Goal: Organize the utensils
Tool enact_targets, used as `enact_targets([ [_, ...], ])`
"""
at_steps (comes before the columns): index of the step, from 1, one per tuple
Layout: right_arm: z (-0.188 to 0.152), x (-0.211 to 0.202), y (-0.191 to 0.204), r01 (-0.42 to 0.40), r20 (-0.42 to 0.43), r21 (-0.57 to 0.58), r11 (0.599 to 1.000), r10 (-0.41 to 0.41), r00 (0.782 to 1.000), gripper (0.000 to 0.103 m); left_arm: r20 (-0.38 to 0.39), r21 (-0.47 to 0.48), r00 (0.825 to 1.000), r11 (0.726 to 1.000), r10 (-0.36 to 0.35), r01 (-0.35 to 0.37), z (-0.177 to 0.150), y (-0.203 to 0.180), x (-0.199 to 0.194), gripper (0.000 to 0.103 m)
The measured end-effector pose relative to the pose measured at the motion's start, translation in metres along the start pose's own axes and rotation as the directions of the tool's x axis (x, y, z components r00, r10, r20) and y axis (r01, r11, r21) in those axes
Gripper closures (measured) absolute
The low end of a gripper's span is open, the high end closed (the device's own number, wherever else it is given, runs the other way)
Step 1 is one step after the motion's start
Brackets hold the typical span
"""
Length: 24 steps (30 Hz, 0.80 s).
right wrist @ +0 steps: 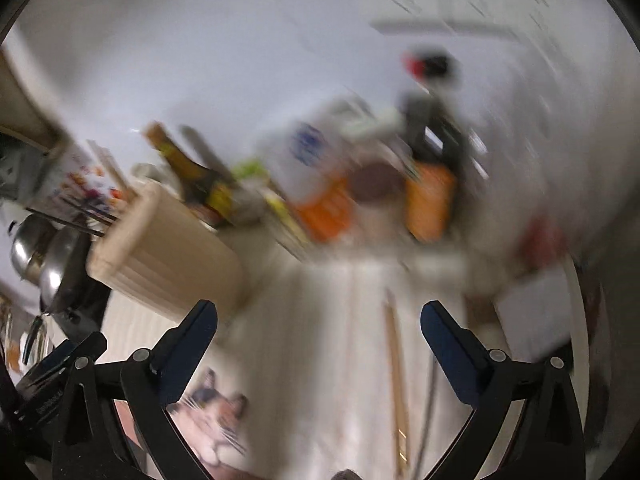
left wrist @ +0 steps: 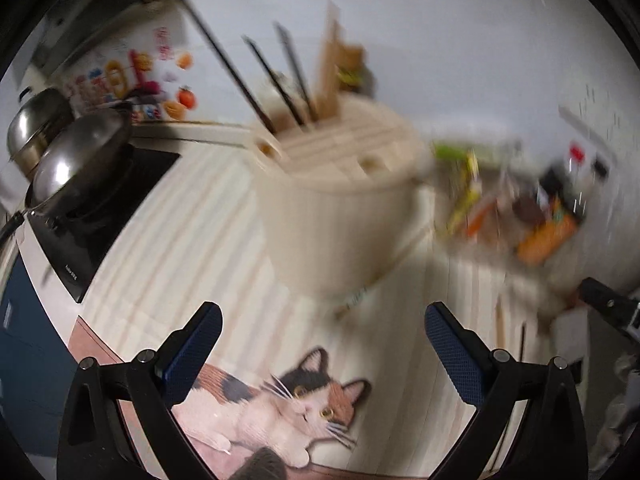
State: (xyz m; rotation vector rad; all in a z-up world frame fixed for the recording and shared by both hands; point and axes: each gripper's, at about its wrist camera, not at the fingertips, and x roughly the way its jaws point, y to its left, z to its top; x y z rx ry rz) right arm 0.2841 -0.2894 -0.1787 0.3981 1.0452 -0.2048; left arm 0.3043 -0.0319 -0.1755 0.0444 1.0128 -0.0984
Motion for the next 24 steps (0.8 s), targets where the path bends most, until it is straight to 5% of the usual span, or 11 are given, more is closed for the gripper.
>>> enact_targets([
  [2, -0.010, 0.010, -0.024, 0.016, -0.061, 0.060, 0.998, -0.012, 0.998, 0.008, -0.036, 0.042, 0.999, 0.999, 0.001, 0.000, -0.011, -0.020, 0.012, 0.000],
  [4, -0.025, 0.021, -0.053, 0.047, -0.124, 0.113, 0.993, -0.033, 0.992, 0.044, -0.085, 0.080, 0.996, 0.997, 0.002, 0.005, -0.020, -0.040, 0.027, 0.000],
  [6, -0.037, 0.034, -0.073, 0.072, -0.176, 0.133, 0.989, -0.048, 0.983, 0.053, -0.131, 0.123, 0.991, 0.992, 0.000, 0.016, -0.029, -0.061, 0.041, 0.000],
  [11, -0.068, 0.071, -0.107, 0.115, -0.276, 0.141, 0.983, -0.073, 0.958, 0.061, -0.183, 0.215, 0.983, 0.976, 0.024, 0.016, -0.050, -0.101, 0.072, 0.000],
  [17, -0.082, 0.111, -0.112, 0.161, -0.349, 0.103, 0.982, -0.116, 0.930, 0.064, -0.212, 0.267, 0.972, 0.963, 0.100, -0.041, -0.063, -0.106, 0.095, 0.001],
  [19, -0.084, 0.114, -0.109, 0.174, -0.339, 0.066, 0.983, -0.142, 0.930, 0.078, -0.180, 0.296, 0.971, 0.950, 0.155, -0.096, -0.063, -0.095, 0.099, 0.002],
  [21, -0.085, 0.115, -0.108, 0.184, -0.338, 0.037, 0.982, -0.161, 0.927, 0.088, -0.139, 0.335, 0.970, 0.931, 0.198, -0.142, -0.061, -0.083, 0.102, 0.013],
  [24, -0.084, 0.117, -0.109, 0.181, -0.352, 0.043, 0.983, -0.155, 0.923, 0.091, -0.141, 0.343, 0.960, 0.922, 0.241, -0.181, -0.057, -0.059, 0.112, 0.028],
])
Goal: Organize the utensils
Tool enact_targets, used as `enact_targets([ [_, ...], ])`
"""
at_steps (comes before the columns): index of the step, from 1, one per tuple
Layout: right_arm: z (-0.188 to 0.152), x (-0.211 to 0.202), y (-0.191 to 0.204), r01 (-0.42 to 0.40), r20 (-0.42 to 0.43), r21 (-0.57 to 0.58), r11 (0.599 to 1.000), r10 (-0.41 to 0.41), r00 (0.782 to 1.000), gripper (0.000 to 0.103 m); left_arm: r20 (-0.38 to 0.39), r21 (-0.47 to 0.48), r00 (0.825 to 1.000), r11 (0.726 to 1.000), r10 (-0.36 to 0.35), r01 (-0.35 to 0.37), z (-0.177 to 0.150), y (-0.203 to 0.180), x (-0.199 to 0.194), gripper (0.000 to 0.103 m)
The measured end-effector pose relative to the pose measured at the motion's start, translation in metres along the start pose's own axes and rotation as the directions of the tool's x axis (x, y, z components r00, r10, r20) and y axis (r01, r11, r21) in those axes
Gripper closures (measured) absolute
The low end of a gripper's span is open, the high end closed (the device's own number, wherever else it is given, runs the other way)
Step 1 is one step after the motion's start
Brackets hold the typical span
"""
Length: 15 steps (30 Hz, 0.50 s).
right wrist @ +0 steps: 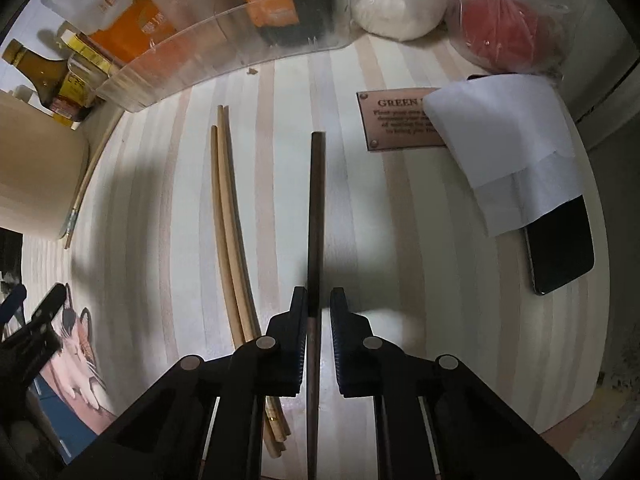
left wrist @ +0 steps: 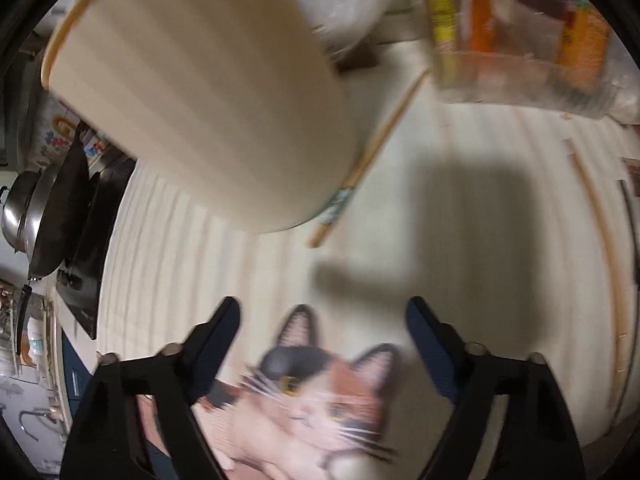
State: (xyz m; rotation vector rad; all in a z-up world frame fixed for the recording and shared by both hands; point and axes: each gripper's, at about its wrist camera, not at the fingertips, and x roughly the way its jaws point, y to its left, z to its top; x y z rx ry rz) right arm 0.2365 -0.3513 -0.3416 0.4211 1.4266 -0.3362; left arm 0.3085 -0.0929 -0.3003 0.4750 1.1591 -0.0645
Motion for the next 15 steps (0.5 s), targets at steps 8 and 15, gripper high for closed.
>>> enact_targets([
  [8, 0.039, -0.046, 0.042, -0.204, 0.096, 0.057, 0.977, 0.199, 0.975, 0.086, -0.091, -0.236, 0.996, 0.971, 0.012, -0.033, -0.024, 0.071, 0.025, 0.026],
  [15, 0.085, -0.010, 0.161, -0.354, 0.070, 0.002, 0.935, 0.353, 0.933, 0.085, -0.183, -0.461, 0.982, 0.878, 0.050, -0.130, -0.062, 0.144, 0.049, 0.008],
])
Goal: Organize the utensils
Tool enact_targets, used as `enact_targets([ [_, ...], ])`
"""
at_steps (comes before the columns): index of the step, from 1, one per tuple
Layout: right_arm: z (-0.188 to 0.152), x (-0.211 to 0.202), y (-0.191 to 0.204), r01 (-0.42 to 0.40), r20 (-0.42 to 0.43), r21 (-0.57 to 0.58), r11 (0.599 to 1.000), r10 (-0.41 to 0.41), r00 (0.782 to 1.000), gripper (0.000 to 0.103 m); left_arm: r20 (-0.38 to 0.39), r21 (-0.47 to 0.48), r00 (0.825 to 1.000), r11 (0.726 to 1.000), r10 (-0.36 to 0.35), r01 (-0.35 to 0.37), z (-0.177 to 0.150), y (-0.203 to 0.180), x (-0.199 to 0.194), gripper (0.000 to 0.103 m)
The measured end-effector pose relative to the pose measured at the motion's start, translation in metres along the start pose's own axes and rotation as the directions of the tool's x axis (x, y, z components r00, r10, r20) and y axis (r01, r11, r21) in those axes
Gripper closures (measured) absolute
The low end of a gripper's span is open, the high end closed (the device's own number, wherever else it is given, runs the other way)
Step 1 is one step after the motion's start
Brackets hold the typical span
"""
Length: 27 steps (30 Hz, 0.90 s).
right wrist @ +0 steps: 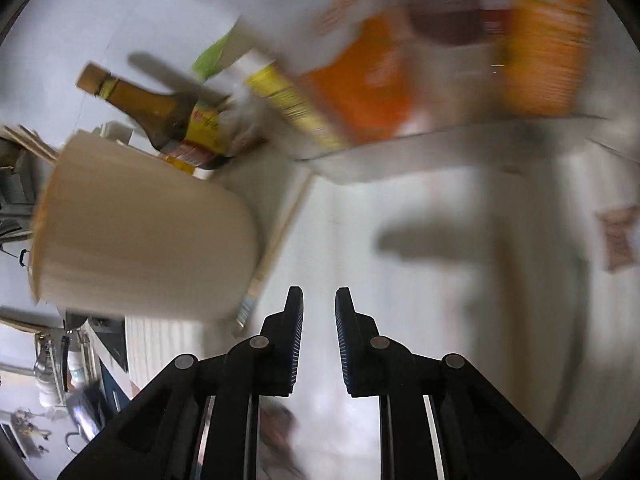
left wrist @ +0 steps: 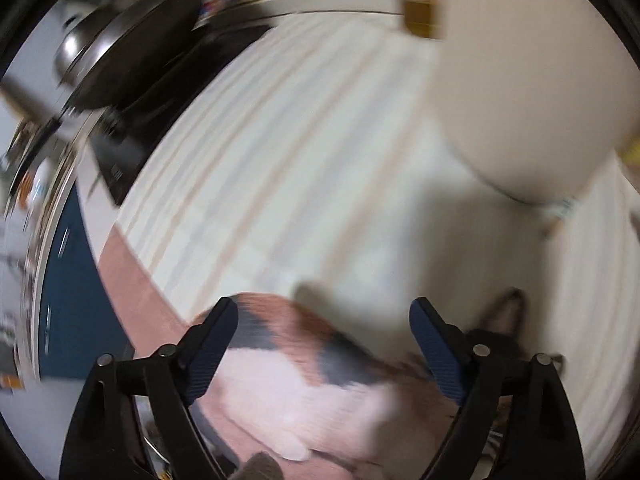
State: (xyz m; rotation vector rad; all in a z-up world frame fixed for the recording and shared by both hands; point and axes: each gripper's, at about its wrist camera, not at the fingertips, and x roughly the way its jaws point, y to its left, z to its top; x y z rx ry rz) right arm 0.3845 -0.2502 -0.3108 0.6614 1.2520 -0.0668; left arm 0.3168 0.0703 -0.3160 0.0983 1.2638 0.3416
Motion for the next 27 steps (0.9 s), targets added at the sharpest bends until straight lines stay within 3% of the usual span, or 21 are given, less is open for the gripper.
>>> enact_targets([
  [8, 0.027, 0.059, 0.039, 0.026, 0.043, 0.057, 0.998, -0.029, 0.999, 0.085, -0.047, -0.124, 0.998, 0.991, 0.041, -0.047, -0.004, 0.047, 0.024, 0.004],
  [13, 0.030, 0.070, 0.031, 0.109, 0.046, 0.109, 0.988, -0.114, 0.992, 0.086, -0.064, -0.140, 0.997, 0.989, 0.037, -0.046, -0.006, 0.057, 0.030, 0.004],
  [15, 0.031, 0.078, 0.027, 0.141, 0.026, 0.117, 0.983, -0.145, 0.989, 0.093, -0.067, -0.141, 0.997, 0.989, 0.034, -0.043, -0.006, 0.058, 0.031, 0.004],
  [20, 0.028, 0.079, 0.036, 0.218, 0.054, -0.001, 0.976, -0.218, 0.975, 0.096, -0.069, -0.125, 0.997, 0.992, 0.020, -0.028, -0.005, 0.052, 0.027, 0.004],
  [27, -0.002, 0.064, 0.036, 0.299, -0.002, -0.233, 0.925, -0.308, 0.951, 0.098, -0.013, -0.067, 1.000, 0.998, -0.013, 0.012, -0.003, 0.036, 0.002, 0.004],
])
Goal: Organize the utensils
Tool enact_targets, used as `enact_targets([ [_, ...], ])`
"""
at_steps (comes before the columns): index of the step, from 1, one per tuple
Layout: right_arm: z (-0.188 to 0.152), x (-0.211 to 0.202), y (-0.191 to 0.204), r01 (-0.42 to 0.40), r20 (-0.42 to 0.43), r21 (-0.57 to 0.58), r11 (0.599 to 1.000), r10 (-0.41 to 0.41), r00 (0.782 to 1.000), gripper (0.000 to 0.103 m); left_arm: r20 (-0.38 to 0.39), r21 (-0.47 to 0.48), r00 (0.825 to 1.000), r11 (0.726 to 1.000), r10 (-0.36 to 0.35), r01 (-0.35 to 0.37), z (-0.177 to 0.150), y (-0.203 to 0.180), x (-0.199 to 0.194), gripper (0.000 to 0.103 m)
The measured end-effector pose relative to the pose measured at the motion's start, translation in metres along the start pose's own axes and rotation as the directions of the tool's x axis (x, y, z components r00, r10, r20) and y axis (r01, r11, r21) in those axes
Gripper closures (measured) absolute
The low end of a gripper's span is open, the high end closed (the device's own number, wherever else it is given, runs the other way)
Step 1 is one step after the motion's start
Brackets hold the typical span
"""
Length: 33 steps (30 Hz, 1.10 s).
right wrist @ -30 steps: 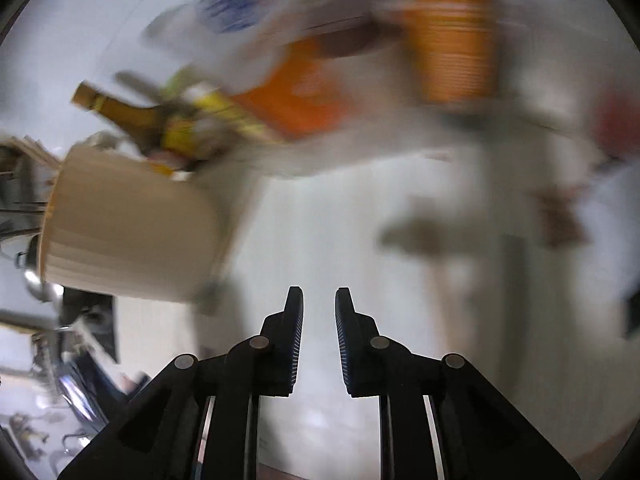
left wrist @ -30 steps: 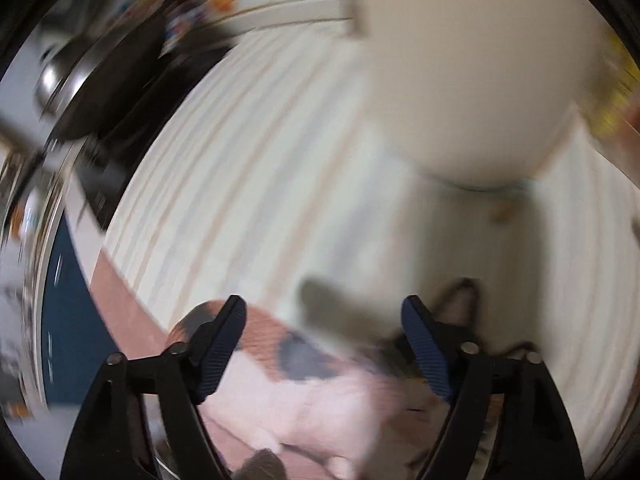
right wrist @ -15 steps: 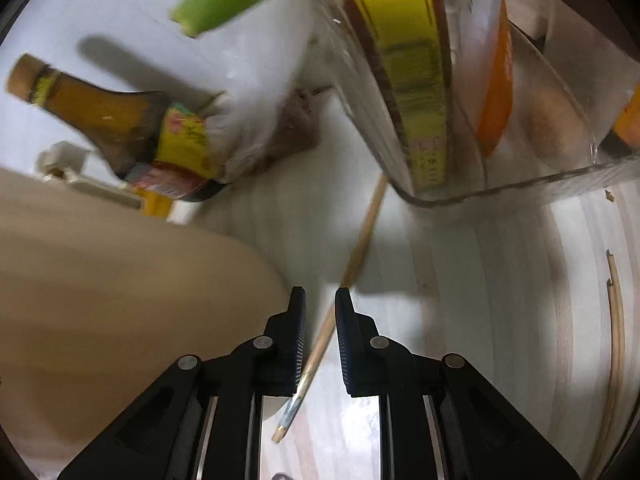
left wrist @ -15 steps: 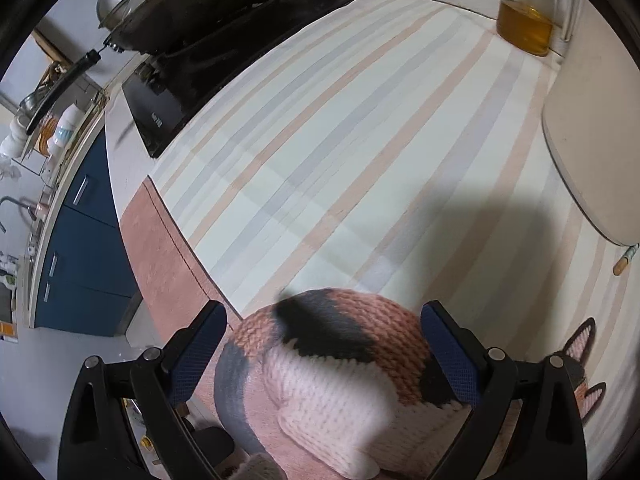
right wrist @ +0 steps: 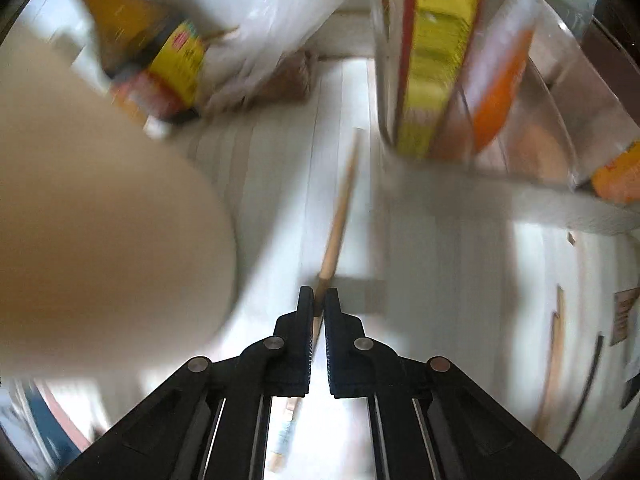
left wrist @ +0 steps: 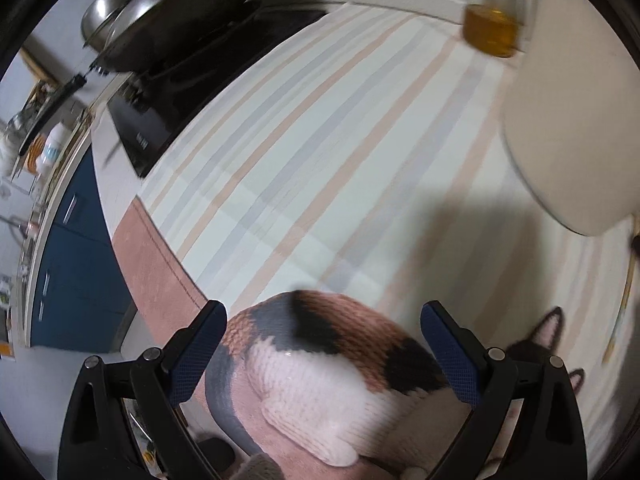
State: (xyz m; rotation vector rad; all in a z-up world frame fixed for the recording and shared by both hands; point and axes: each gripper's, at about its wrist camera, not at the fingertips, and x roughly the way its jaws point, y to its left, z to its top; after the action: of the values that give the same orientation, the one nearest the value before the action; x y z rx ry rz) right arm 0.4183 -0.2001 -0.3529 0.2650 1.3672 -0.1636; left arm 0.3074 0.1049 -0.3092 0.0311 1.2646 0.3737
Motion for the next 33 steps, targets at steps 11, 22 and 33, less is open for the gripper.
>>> enact_targets([
  [11, -0.100, -0.039, -0.049, -0.224, -0.188, 0.045, 0.974, 0.229, 0.955, 0.097, 0.023, 0.220, 0.985, 0.962, -0.168, 0.159, -0.028, -0.088, -0.050, 0.004],
  [22, -0.121, -0.104, -0.230, -0.072, -0.045, 0.347, 0.935, 0.093, 0.995, 0.096, -0.085, 0.456, 0.950, 0.836, -0.300, 0.305, -0.057, -0.212, -0.055, 0.023],
  [33, -0.128, -0.070, -0.235, 0.039, -0.100, 0.246, 0.968, -0.014, 0.995, 0.097, -0.070, 0.500, 0.962, 0.825, -0.264, 0.263, -0.065, -0.225, -0.047, 0.097],
])
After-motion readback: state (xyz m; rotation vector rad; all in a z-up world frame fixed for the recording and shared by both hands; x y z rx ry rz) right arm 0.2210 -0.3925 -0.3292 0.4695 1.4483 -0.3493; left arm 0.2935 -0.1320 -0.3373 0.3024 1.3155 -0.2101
